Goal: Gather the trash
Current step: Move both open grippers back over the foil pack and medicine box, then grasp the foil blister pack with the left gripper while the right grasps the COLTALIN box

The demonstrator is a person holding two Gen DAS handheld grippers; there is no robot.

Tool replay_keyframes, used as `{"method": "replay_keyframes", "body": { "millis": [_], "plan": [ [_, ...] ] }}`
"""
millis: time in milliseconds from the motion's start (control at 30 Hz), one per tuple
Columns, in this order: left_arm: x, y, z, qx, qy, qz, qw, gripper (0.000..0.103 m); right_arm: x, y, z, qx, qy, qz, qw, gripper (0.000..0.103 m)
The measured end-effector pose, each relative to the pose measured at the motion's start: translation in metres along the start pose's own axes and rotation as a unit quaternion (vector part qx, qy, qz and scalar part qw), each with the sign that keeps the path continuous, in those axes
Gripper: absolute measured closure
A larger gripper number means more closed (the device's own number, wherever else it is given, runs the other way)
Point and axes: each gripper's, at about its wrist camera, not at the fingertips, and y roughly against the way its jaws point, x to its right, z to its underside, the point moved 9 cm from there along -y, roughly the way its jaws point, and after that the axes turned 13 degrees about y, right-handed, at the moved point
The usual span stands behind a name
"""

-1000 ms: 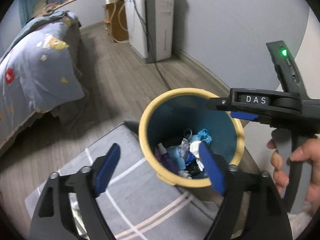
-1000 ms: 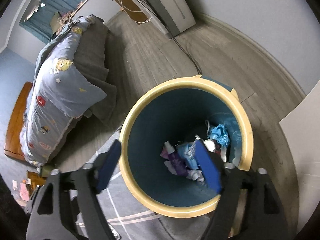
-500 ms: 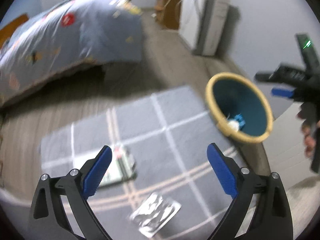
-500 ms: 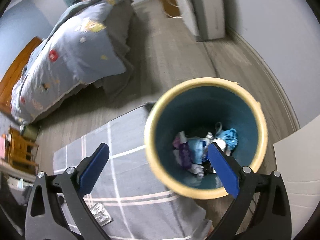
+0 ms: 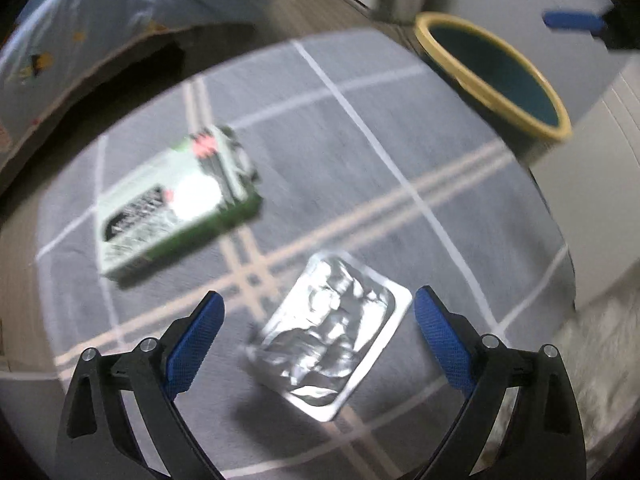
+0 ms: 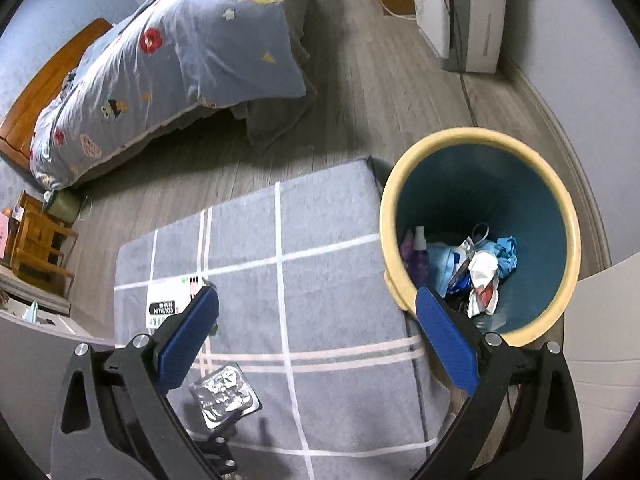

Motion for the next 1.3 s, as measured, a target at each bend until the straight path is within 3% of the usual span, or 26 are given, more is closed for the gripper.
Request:
{"method": "replay_keyframes", "body": {
  "millis": [133, 567, 633, 700, 833, 933, 1067, 1167, 1300],
  "plan": [
    [0.001, -0.019, 0.009, -0.030, -0.031, -0.022, 0.9988, 0.008, 0.000, -0.003, 0.003, -0.009, 0.015, 0.016, 1.000, 0.006],
    [0.013, -0.025, 0.016, -0.045, -0.050, 0.000, 0.9977, 0.008, -0.009, -0.012, 0.007, -0.023, 0.047, 0.017, 0.999, 0.006],
    [0.011, -0.023, 0.015, -0.045, -0.041, -0.002, 0.9981, 0.013, -0.010, -0.012, 0.008, -0.023, 0.054, 0.021, 0.998, 0.006],
    [0.007, -0.020, 0.010, -0.040, -0.032, -0.004, 0.9987, 0.028, -0.011, -0.013, 0.009, -0.025, 0.059, 0.025, 0.998, 0.006],
    [-0.003, -0.012, 0.001, -0.045, -0.005, 0.001, 0.9990, 0.032, -0.014, -0.017, 0.008, -0.027, 0.065, 0.030, 0.997, 0.006],
    [-0.017, 0.015, -0.014, -0.017, 0.004, -0.011, 0.9998, 0.032, -0.030, -0.025, 0.004, -0.027, 0.100, 0.024, 0.994, 0.006],
    [-0.055, 0.067, -0.046, 0.035, 0.051, -0.015, 0.9980, 0.032, -0.065, -0.041, -0.004, -0.024, 0.186, 0.018, 0.982, 0.006],
    [-0.102, 0.106, -0.069, 0.069, 0.084, -0.025, 0.9937, 0.032, -0.098, -0.063, -0.010, -0.024, 0.242, -0.006, 0.970, 0.006],
    [-0.157, 0.126, -0.069, 0.090, 0.118, -0.070, 0.9864, 0.032, -0.140, -0.098, -0.002, -0.039, 0.310, -0.037, 0.949, 0.006]
  ]
}}
